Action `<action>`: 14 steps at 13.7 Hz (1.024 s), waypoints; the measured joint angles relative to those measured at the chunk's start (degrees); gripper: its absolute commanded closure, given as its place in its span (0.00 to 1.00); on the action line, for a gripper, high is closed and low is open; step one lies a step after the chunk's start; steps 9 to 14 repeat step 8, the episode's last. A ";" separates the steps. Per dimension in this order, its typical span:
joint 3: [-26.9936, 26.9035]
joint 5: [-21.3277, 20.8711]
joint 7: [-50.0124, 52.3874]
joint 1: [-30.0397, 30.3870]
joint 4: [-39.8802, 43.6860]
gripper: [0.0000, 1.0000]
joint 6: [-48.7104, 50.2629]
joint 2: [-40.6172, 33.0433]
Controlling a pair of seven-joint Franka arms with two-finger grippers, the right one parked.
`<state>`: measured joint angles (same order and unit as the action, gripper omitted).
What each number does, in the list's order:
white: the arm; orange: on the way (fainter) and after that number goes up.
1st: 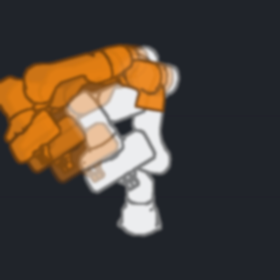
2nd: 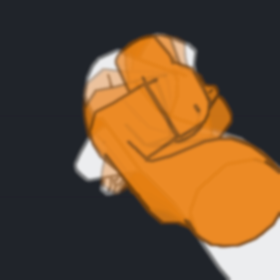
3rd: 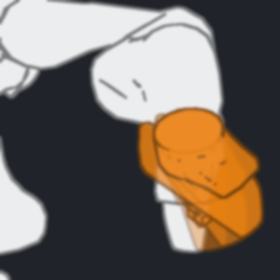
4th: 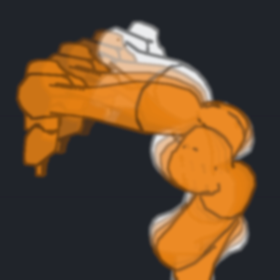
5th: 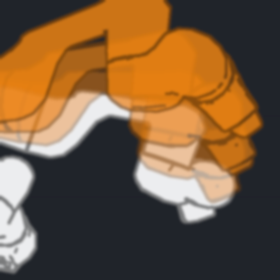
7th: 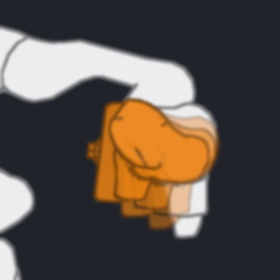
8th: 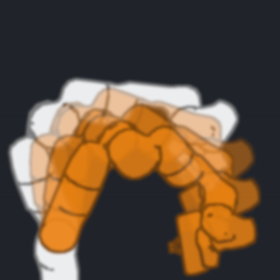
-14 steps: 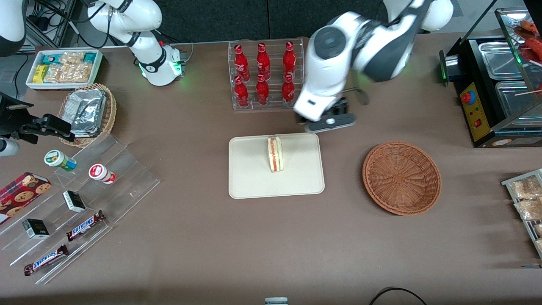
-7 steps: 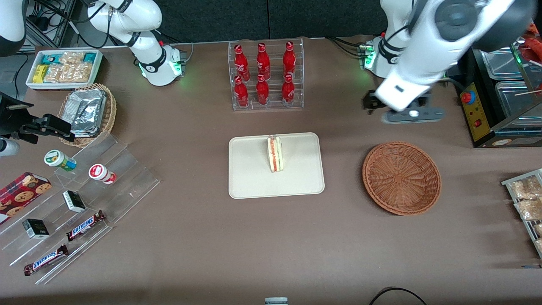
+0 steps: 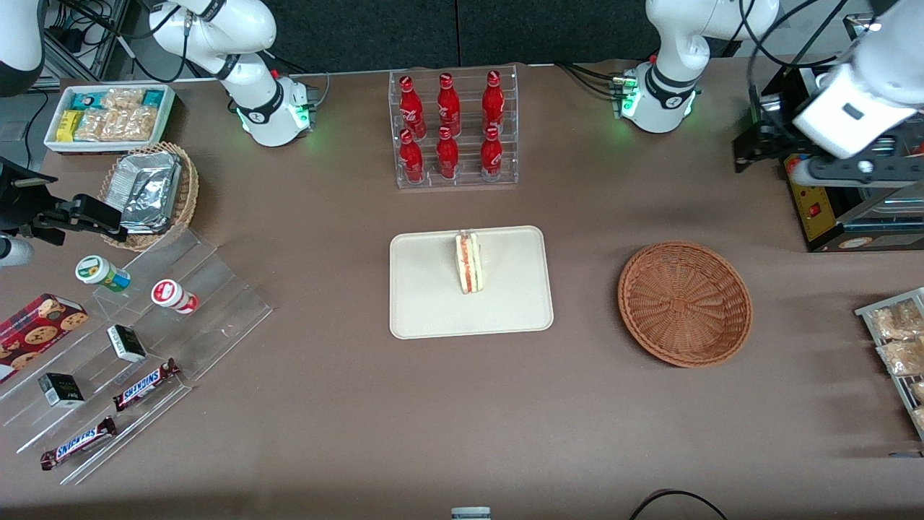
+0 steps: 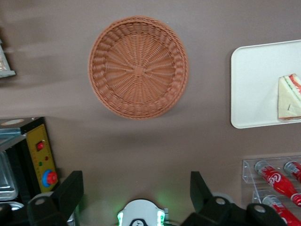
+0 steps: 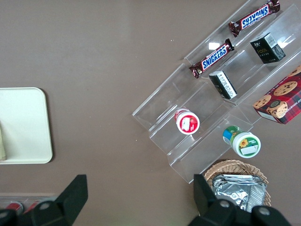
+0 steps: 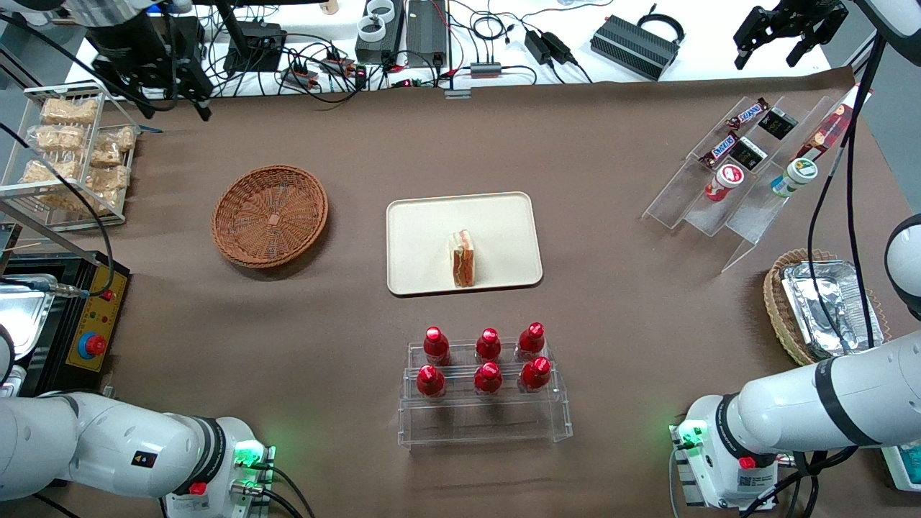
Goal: Place sandwich from basket to tray
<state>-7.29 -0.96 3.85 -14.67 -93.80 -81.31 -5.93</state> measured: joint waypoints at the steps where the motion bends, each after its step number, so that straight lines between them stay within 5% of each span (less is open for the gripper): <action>1: 0.11 0.01 -0.57 0.95 0.03 0.00 0.01 0.19; 8: 5.46 1.09 0.17 9.80 1.53 0.00 0.01 3.02; 14: 5.46 1.09 0.17 9.80 1.53 0.00 0.01 3.02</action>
